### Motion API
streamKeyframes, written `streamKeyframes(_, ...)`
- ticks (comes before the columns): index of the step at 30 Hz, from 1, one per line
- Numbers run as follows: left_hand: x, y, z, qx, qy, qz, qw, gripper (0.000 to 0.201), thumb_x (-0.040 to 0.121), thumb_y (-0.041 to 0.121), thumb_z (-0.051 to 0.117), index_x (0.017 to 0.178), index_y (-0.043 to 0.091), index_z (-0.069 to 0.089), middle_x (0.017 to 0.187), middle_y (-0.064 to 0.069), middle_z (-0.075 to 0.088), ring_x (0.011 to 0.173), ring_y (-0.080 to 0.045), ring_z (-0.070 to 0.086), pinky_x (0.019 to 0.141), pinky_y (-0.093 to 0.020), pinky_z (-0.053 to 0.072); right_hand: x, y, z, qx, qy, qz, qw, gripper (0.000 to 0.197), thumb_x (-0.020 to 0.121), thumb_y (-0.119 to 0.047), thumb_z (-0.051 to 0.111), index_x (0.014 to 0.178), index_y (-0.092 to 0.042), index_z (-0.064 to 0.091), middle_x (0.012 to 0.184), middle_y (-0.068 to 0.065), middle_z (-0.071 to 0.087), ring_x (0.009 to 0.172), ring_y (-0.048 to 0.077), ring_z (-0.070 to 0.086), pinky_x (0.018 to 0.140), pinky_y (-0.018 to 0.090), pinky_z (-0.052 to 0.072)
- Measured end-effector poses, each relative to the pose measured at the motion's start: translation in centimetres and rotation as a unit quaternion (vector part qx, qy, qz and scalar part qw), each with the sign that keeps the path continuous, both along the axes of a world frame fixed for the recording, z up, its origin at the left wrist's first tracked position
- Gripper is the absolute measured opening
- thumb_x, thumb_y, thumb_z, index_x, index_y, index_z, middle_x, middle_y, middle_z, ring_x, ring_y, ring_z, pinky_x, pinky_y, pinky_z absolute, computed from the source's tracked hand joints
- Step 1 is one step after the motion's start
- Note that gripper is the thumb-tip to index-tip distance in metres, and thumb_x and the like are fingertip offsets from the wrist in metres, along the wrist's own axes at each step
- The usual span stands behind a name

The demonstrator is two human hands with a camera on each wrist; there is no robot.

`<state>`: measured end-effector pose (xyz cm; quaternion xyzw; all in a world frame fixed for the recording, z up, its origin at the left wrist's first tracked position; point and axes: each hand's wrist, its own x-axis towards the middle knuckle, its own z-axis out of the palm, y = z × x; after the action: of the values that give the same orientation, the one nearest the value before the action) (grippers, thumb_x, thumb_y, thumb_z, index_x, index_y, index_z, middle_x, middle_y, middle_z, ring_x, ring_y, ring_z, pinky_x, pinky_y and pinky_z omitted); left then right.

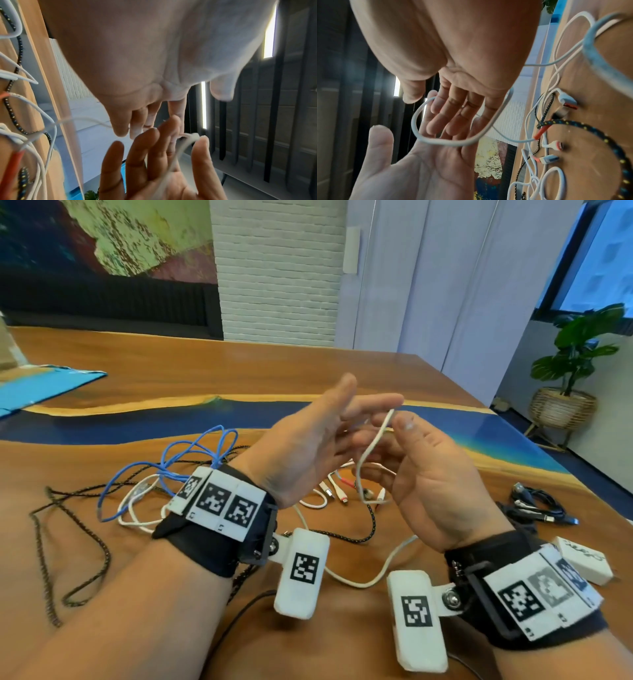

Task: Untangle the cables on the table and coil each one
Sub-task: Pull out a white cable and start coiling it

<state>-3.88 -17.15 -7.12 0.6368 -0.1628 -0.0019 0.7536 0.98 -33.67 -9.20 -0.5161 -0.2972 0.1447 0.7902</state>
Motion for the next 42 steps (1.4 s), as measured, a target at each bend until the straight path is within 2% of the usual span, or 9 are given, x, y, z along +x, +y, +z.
streamKeyframes(5,0.3,0.1,-0.1,0.021,-0.004,0.04,0.999,0.044,0.091,0.027,0.058,0.134,0.017,0.063,0.113,0.001,0.073,0.089,-0.01,0.07,0.079,-0.023,0.054,-0.2,0.0,0.2,0.014,0.022,0.026,0.999,0.016,0.095,-0.016,0.058,0.109,-0.009,0.061,0.069,0.008,0.059,0.064,0.023,0.063,0.083,0.051,0.049)
streamKeyframes(7,0.5,0.5,-0.2,0.101,-0.024,0.072,0.992,0.038,0.092,0.02,0.064,0.129,0.023,0.068,0.108,-0.001,0.073,0.09,-0.01,0.067,0.076,-0.023,0.049,-0.2,-0.4,0.7,0.029,0.04,0.035,0.998,0.017,0.1,-0.011,0.048,0.112,-0.007,0.06,0.065,0.006,0.047,0.048,0.017,0.05,0.058,0.036,0.052)
streamKeyframes(13,0.8,1.1,-0.5,0.211,-0.002,0.173,0.962,0.023,0.1,0.023,0.063,0.083,0.016,0.077,0.067,-0.005,0.056,0.07,-0.016,0.055,0.069,-0.027,0.044,1.8,-3.1,1.7,0.083,0.051,-0.078,0.992,0.026,0.106,-0.017,0.041,0.114,-0.016,0.066,0.065,-0.003,0.035,0.046,0.009,0.018,0.042,0.026,0.012)
streamKeyframes(20,0.5,2.7,1.1,-0.24,0.051,0.075,0.967,0.036,0.103,0.034,0.043,0.075,0.018,0.059,0.057,0.009,0.015,0.047,-0.008,0.012,0.043,-0.018,0.025,3.8,-4.2,0.4,-0.139,0.027,-0.231,0.963,0.026,0.105,-0.016,0.051,0.109,-0.024,0.075,0.062,-0.004,0.045,0.044,0.008,0.029,0.037,0.022,0.024)
streamKeyframes(25,1.3,2.7,0.9,-0.435,-0.014,0.122,0.892,0.031,0.109,0.023,0.04,0.102,0.006,0.065,0.067,0.002,0.053,0.06,-0.01,0.056,0.067,-0.025,0.058,1.4,-1.8,0.0,-0.344,-0.153,-0.115,0.919,0.022,0.101,-0.015,0.061,0.108,-0.027,0.079,0.059,-0.006,0.058,0.05,-0.001,0.049,0.048,0.013,0.039)
streamKeyframes(28,1.8,2.1,0.6,-0.384,-0.052,0.173,0.906,0.03,0.109,0.024,0.042,0.116,0.009,0.066,0.105,-0.005,0.075,0.103,-0.021,0.073,0.104,-0.038,0.053,0.0,-0.8,-0.2,-0.358,-0.174,0.001,0.917,0.018,0.098,-0.014,0.066,0.108,-0.023,0.079,0.06,0.0,0.065,0.06,0.007,0.056,0.065,0.025,0.05)
streamKeyframes(31,1.8,1.7,0.2,-0.293,-0.043,0.194,0.935,0.026,0.107,0.021,0.047,0.122,0.013,0.066,0.126,-0.006,0.072,0.119,-0.024,0.068,0.106,-0.038,0.051,-0.6,-0.6,-0.1,-0.328,-0.178,0.036,0.927,0.014,0.097,-0.011,0.067,0.103,-0.011,0.079,0.059,0.004,0.064,0.055,0.005,0.053,0.063,0.017,0.045)
streamKeyframes(37,1.1,1.0,-1.0,0.148,0.013,0.148,0.978,0.024,0.105,0.017,0.054,0.106,0.009,0.076,0.074,-0.008,0.071,0.06,-0.018,0.063,0.067,-0.039,0.045,-0.4,-1.4,1.3,-0.119,-0.135,-0.072,0.981,0.014,0.094,-0.003,0.063,0.086,-0.004,0.073,0.073,0.028,0.064,0.065,0.011,0.071,0.064,0.014,0.051)
streamKeyframes(42,0.4,0.6,-0.6,0.093,0.073,0.035,0.992,0.054,0.109,0.033,0.036,0.089,0.004,0.077,0.053,0.001,0.025,0.037,-0.011,0.018,0.052,-0.029,0.039,2.1,-3.1,0.9,-0.043,-0.042,-0.191,0.98,0.014,0.093,-0.02,0.066,0.099,-0.013,0.076,0.079,0.009,0.072,0.038,0.009,0.029,0.036,0.019,0.027)
